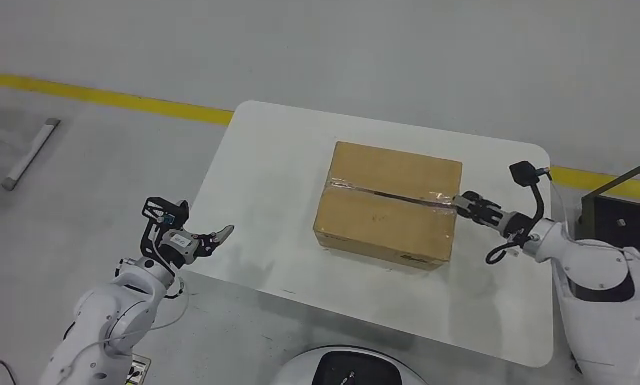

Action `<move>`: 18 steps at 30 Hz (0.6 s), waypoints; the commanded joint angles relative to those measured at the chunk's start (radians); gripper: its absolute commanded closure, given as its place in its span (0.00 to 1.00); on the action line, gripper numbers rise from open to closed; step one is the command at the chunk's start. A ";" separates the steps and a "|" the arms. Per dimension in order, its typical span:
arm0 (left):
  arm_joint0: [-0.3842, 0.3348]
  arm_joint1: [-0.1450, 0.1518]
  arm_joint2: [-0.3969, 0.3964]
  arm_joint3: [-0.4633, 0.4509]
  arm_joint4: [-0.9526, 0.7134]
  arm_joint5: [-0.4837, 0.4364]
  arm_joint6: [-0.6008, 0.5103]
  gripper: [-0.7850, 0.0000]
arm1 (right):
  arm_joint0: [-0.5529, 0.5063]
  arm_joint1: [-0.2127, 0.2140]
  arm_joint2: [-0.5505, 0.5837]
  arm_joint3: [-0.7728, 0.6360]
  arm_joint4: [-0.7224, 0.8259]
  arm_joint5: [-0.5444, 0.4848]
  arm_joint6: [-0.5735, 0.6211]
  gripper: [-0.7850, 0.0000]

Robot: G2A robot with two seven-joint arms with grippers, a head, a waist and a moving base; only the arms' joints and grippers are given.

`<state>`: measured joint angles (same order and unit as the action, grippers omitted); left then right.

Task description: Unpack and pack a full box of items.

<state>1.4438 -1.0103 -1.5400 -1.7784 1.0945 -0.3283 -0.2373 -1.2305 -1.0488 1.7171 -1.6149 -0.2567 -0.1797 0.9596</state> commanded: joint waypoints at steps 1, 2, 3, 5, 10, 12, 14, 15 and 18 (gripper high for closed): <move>0.000 0.000 0.000 0.000 0.000 0.000 0.000 0.00 | -0.001 0.003 0.004 -0.010 0.000 0.005 0.005 0.75; 0.000 0.000 0.000 0.000 0.000 0.000 0.000 0.00 | -0.002 0.005 0.006 -0.016 0.003 0.006 0.008 0.74; 0.000 0.000 0.000 0.000 0.000 0.000 0.000 0.00 | -0.003 0.006 0.008 -0.018 0.005 0.007 0.010 0.73; 0.000 0.000 0.000 0.000 0.000 0.000 0.000 0.00 | -0.003 0.009 0.003 -0.020 0.000 0.007 0.020 0.71; 0.000 0.000 0.000 0.000 0.000 0.000 0.000 0.00 | 0.009 0.012 -0.027 -0.024 -0.004 0.015 0.024 0.71; 0.000 0.000 0.000 0.000 0.000 0.000 0.000 0.00 | 0.012 0.012 -0.039 -0.023 0.000 0.016 0.028 0.71; 0.000 0.000 0.000 0.000 0.000 0.000 0.000 0.00 | 0.017 0.014 -0.048 -0.022 0.004 0.018 0.035 0.72; 0.000 0.000 0.000 0.000 0.000 0.000 0.000 0.00 | 0.019 0.015 -0.051 -0.023 0.008 0.017 0.037 0.73; 0.000 0.000 0.000 0.000 0.000 0.000 0.000 0.00 | 0.026 0.017 -0.051 -0.025 0.047 0.017 0.057 0.73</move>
<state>1.4438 -1.0103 -1.5400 -1.7784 1.0945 -0.3283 -0.2373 -1.2072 -1.0328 1.6638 -1.6387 -0.2221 -0.1633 1.0106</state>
